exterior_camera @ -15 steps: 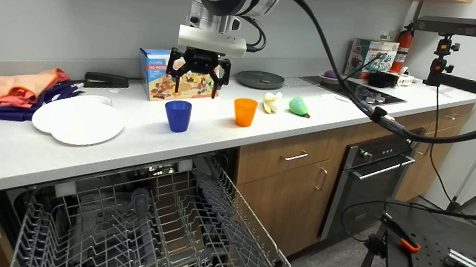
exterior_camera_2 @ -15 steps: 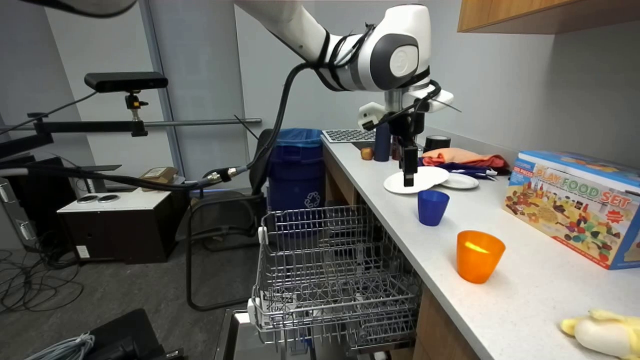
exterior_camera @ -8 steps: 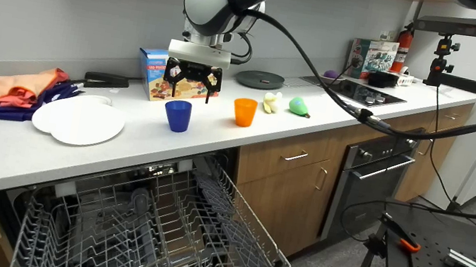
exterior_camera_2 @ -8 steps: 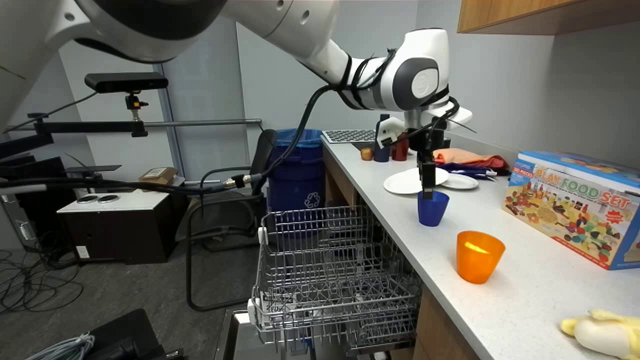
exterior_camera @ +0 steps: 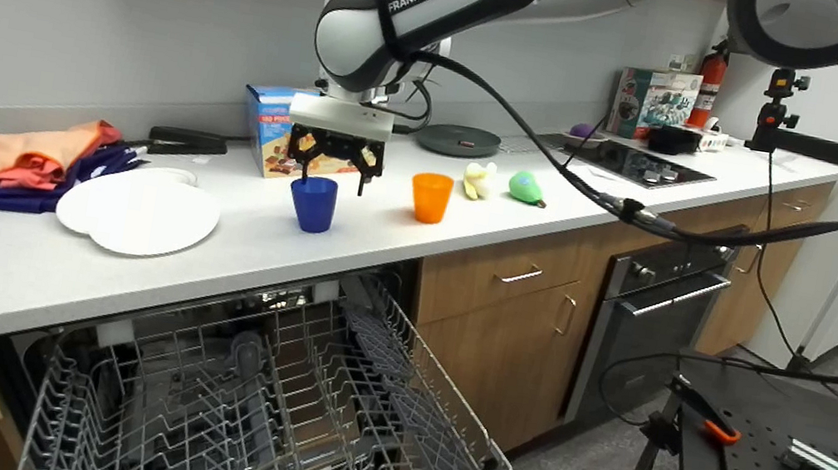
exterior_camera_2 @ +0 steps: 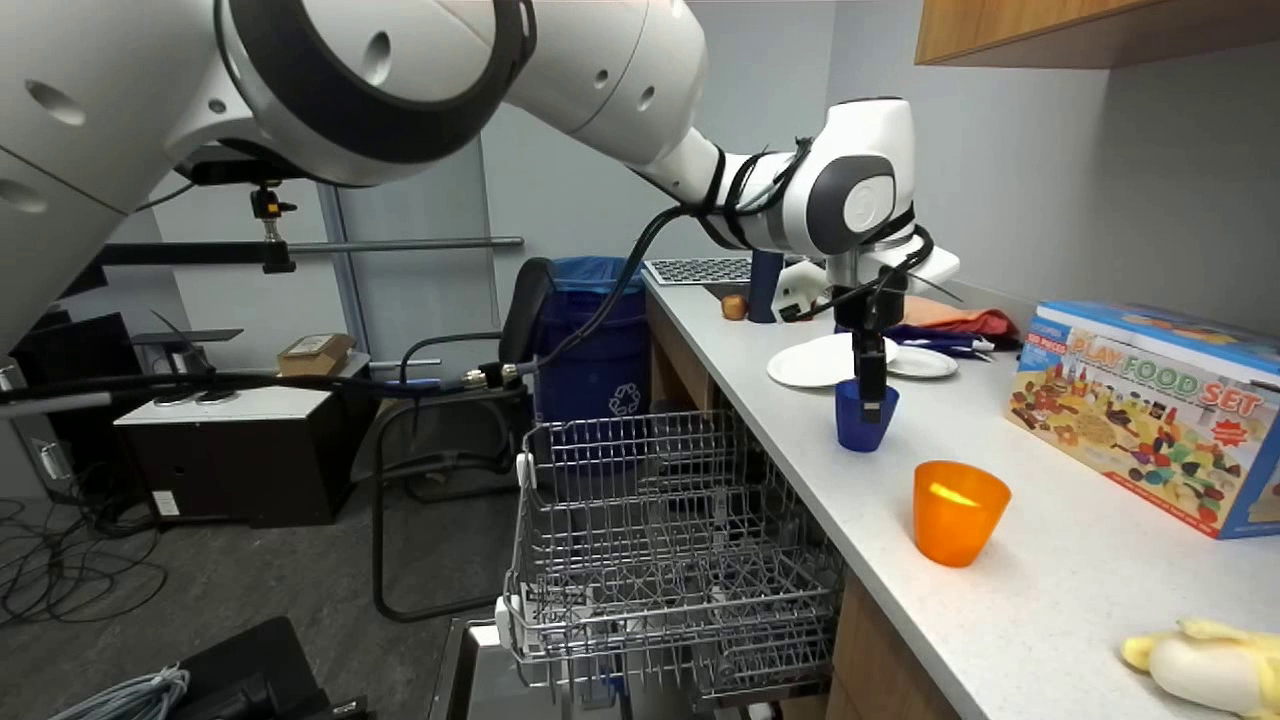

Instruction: Pick up the blue cup from the counter and put it in the dishwasher machine

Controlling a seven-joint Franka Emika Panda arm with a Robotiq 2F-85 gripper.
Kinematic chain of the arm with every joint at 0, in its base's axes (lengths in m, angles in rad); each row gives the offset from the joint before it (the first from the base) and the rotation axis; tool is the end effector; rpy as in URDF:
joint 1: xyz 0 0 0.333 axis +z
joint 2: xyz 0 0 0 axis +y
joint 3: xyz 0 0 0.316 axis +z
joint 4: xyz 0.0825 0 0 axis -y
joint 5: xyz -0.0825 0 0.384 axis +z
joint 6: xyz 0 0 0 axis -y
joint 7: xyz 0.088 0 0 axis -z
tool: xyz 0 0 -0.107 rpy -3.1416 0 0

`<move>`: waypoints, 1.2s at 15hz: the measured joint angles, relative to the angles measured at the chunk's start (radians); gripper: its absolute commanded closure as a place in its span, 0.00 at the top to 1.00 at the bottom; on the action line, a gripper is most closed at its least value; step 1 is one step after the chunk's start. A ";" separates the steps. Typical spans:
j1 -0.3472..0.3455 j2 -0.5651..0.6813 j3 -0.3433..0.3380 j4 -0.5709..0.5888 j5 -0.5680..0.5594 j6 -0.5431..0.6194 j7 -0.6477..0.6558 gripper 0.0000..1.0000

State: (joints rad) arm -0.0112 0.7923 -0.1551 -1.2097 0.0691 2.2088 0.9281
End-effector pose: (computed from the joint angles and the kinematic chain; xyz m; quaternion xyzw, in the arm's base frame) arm 0.7690 -0.0913 0.3285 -0.8545 0.5076 -0.1082 0.0190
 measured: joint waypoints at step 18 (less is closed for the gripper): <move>0.007 0.069 0.016 0.083 -0.001 -0.011 -0.043 0.00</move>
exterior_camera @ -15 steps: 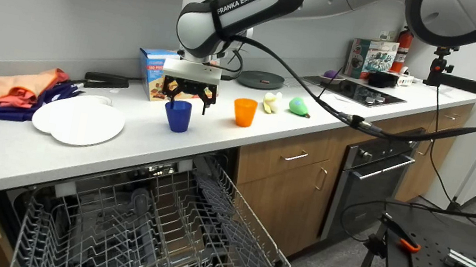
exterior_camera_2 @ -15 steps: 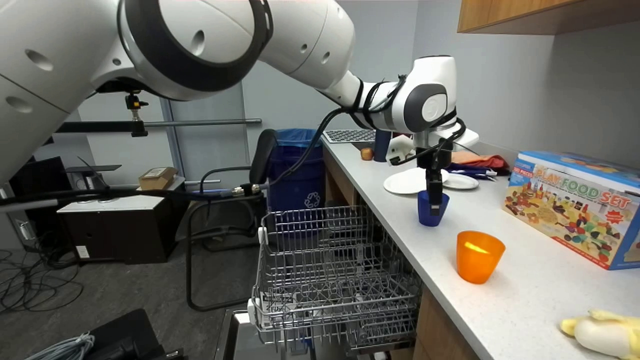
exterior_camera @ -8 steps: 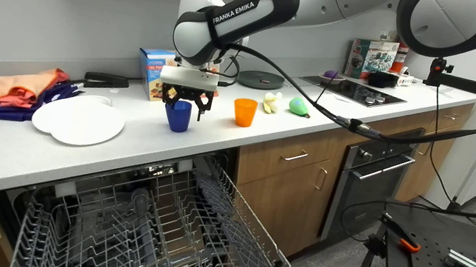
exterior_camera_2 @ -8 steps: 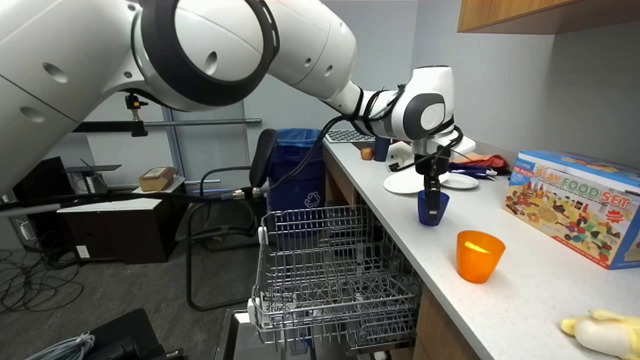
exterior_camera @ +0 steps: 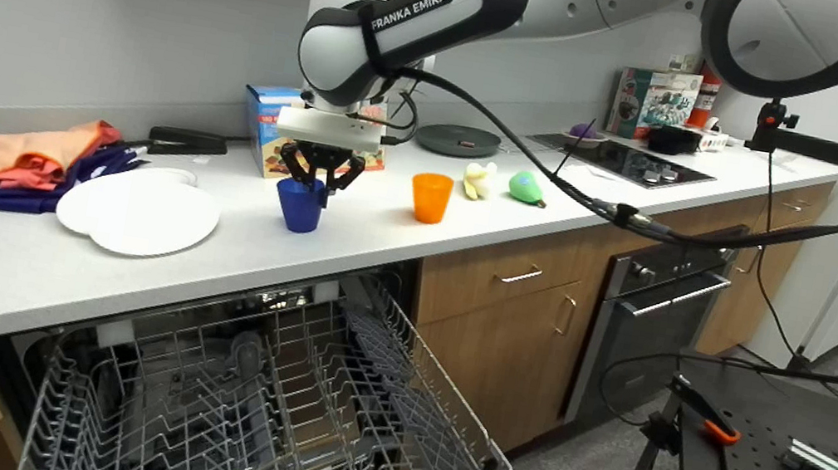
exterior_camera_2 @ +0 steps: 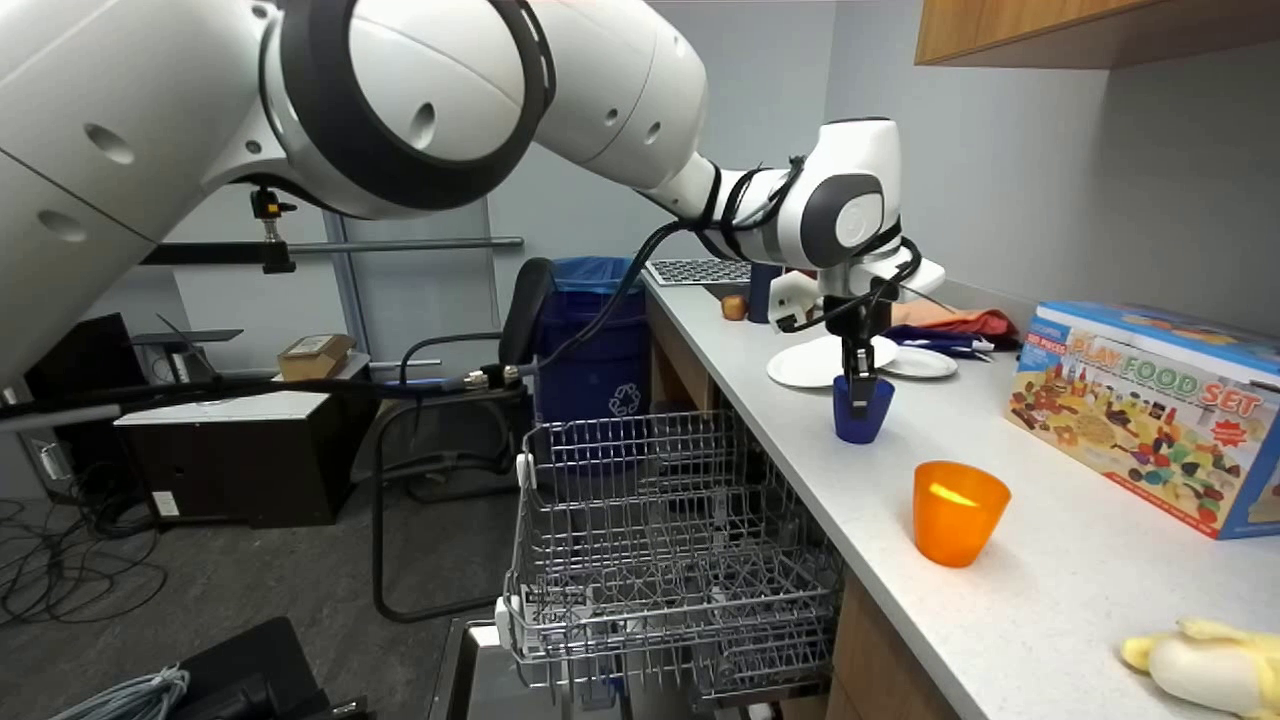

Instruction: Pick up the blue cup from the counter and put it in the dishwasher machine

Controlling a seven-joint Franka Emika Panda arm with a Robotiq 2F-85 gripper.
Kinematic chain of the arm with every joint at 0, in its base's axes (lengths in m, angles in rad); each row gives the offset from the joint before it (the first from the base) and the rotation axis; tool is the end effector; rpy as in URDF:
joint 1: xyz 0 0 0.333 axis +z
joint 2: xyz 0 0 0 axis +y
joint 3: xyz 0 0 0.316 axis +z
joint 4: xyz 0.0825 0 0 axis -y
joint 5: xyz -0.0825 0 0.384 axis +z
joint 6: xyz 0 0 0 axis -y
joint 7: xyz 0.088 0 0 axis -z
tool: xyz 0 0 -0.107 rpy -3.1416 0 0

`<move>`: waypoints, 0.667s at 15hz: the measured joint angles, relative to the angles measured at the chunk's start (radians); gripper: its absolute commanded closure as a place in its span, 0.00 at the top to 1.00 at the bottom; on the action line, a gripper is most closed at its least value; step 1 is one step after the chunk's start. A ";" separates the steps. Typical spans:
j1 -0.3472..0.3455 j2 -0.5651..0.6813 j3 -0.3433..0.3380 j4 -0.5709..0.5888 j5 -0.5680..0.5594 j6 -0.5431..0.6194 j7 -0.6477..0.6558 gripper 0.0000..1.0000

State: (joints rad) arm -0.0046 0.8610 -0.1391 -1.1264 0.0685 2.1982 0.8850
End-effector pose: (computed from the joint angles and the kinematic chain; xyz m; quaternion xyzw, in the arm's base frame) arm 0.7830 -0.0747 0.3139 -0.8714 0.4779 -0.1087 0.0207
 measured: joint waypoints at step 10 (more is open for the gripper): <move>0.010 -0.052 0.074 -0.036 0.001 -0.035 -0.267 0.01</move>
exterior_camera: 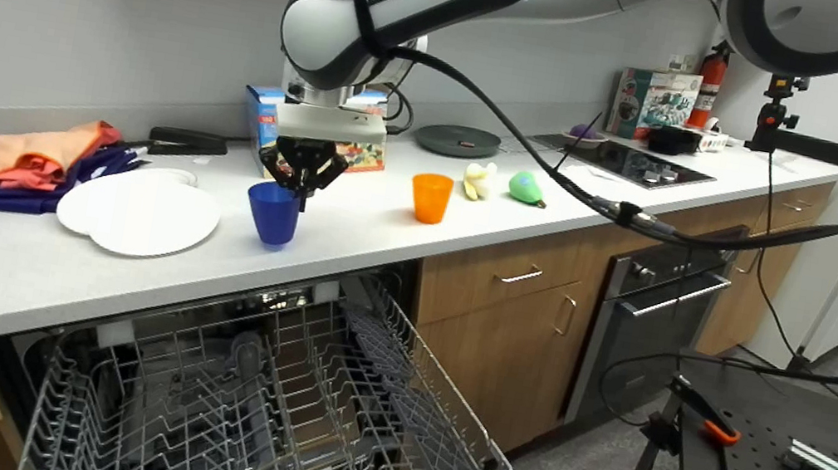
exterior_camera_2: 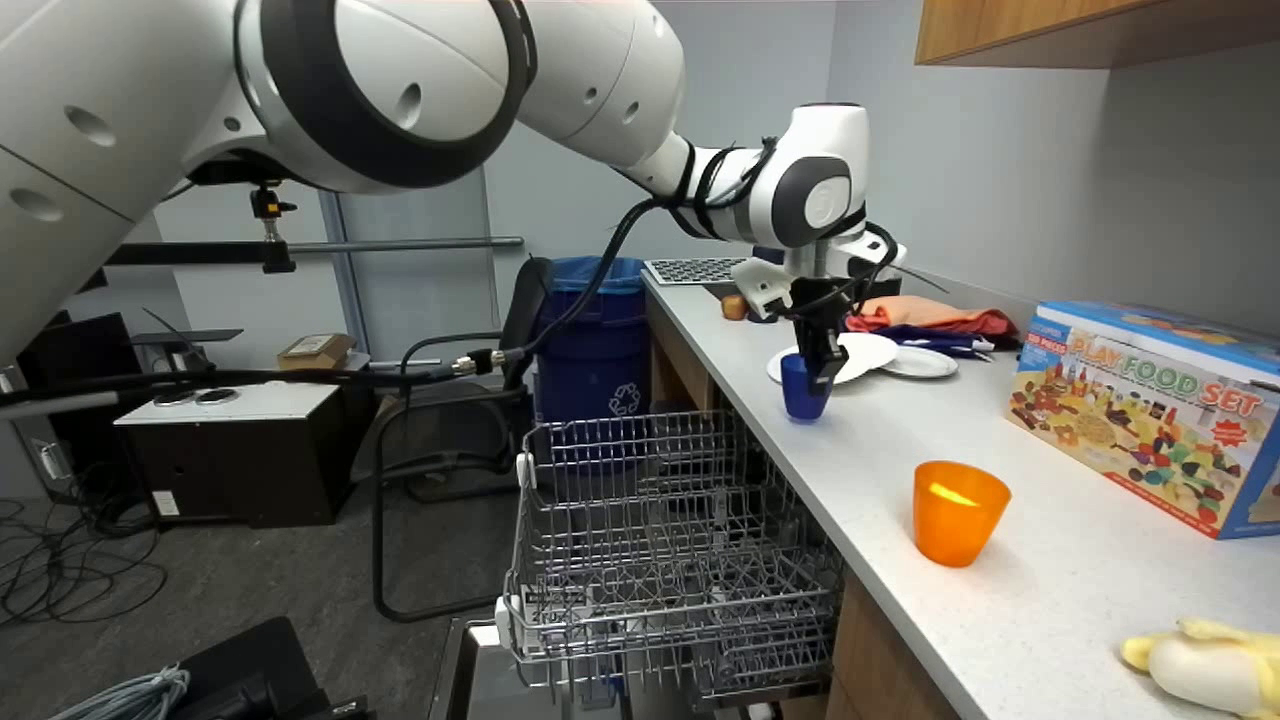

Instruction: Pick up the blue cup from the counter and put it in the dishwasher machine

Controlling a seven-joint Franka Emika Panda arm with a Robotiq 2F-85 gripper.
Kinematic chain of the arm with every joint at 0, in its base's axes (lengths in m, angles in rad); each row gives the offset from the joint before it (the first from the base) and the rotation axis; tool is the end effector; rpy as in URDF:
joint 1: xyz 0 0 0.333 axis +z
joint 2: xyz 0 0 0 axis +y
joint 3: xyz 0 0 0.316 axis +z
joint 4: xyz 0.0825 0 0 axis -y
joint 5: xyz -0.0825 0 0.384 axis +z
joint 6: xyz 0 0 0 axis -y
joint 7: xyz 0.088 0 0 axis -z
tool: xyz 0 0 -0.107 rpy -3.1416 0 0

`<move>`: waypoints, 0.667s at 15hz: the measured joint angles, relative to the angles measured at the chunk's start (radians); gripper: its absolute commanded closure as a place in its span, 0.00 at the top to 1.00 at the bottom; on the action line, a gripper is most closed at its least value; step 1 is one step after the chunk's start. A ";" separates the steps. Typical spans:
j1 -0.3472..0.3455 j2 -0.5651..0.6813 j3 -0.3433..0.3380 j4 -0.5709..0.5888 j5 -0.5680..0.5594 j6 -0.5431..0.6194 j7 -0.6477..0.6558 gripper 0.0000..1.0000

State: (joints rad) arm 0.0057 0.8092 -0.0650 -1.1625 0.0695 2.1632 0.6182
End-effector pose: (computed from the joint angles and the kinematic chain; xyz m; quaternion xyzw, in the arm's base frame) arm 0.7777 -0.0279 0.3299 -0.9373 0.3348 -0.0904 0.0344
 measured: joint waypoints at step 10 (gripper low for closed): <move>0.089 -0.129 0.120 -0.188 0.007 -0.002 -0.281 0.01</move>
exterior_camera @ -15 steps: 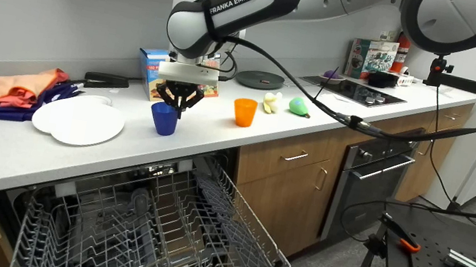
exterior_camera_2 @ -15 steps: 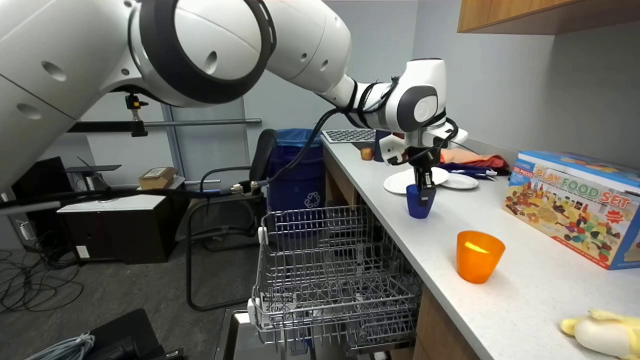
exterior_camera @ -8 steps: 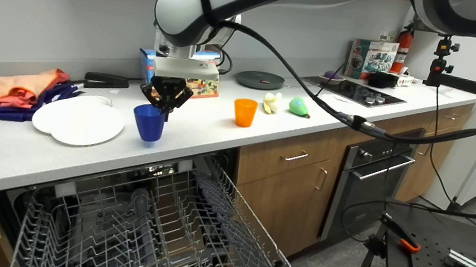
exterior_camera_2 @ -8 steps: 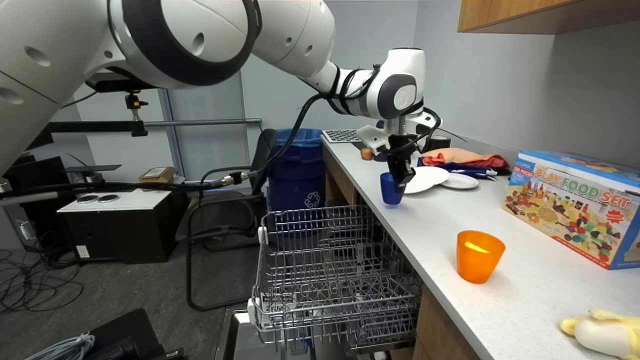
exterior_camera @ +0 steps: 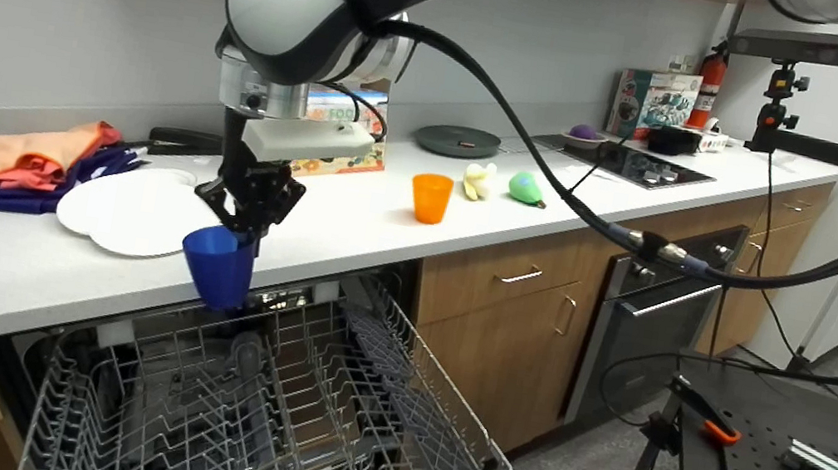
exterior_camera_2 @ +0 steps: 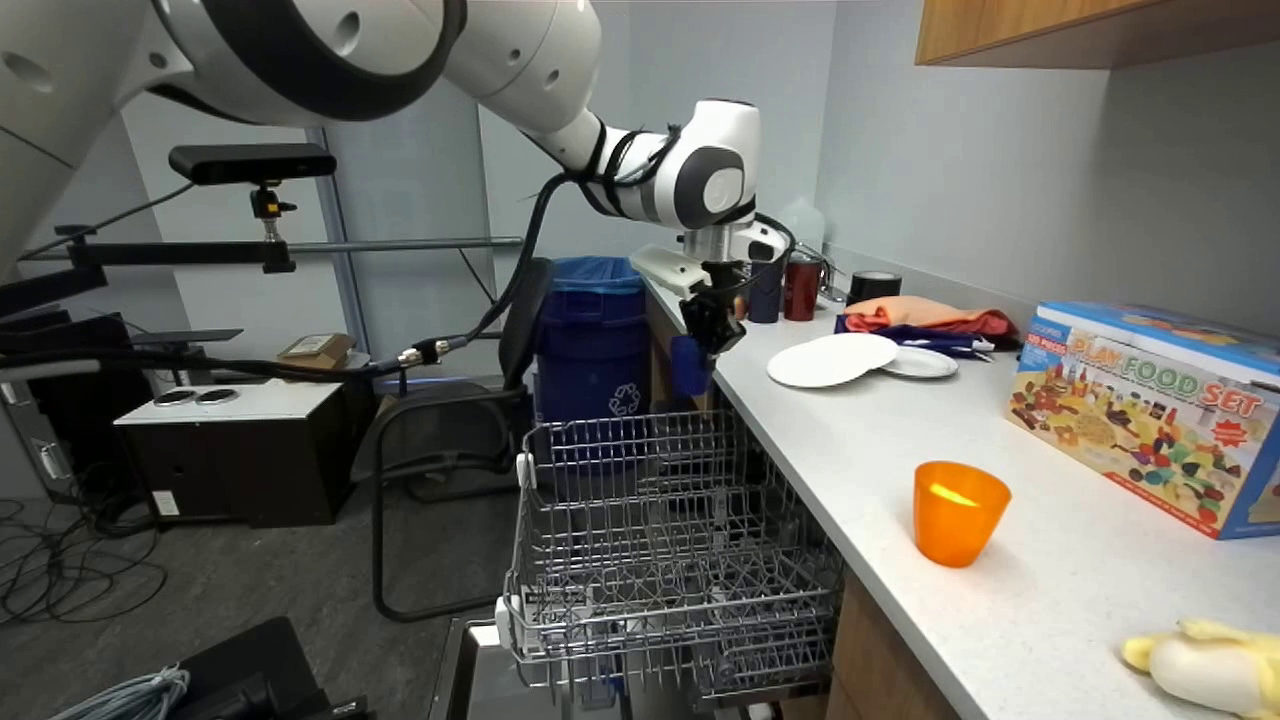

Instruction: Pick up the blue cup from the counter and put it in the dishwasher machine

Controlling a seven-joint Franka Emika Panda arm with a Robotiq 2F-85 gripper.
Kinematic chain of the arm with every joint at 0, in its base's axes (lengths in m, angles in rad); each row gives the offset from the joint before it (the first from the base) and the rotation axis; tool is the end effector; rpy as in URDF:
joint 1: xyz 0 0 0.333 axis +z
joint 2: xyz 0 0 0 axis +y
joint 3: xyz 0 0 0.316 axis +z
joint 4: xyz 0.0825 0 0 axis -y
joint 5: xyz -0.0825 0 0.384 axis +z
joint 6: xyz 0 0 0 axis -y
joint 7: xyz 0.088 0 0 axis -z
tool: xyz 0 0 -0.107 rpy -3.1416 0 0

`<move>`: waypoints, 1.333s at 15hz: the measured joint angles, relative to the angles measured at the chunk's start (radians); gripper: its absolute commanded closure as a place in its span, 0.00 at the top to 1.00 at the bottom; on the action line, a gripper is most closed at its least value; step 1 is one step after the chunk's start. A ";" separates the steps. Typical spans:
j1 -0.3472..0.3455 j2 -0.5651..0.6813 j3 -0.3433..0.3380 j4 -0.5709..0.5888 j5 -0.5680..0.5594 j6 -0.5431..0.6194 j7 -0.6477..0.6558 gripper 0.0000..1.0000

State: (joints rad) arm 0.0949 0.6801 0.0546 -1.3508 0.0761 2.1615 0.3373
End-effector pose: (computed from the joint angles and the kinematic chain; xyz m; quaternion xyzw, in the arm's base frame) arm 0.7374 0.1049 0.3363 -0.9894 0.1195 -0.0516 0.0640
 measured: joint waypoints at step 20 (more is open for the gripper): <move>0.146 0.186 -0.004 -0.070 -0.111 0.277 -0.076 0.01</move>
State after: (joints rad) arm 0.2410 0.8661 0.0508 -1.4211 -0.0349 2.4385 0.2616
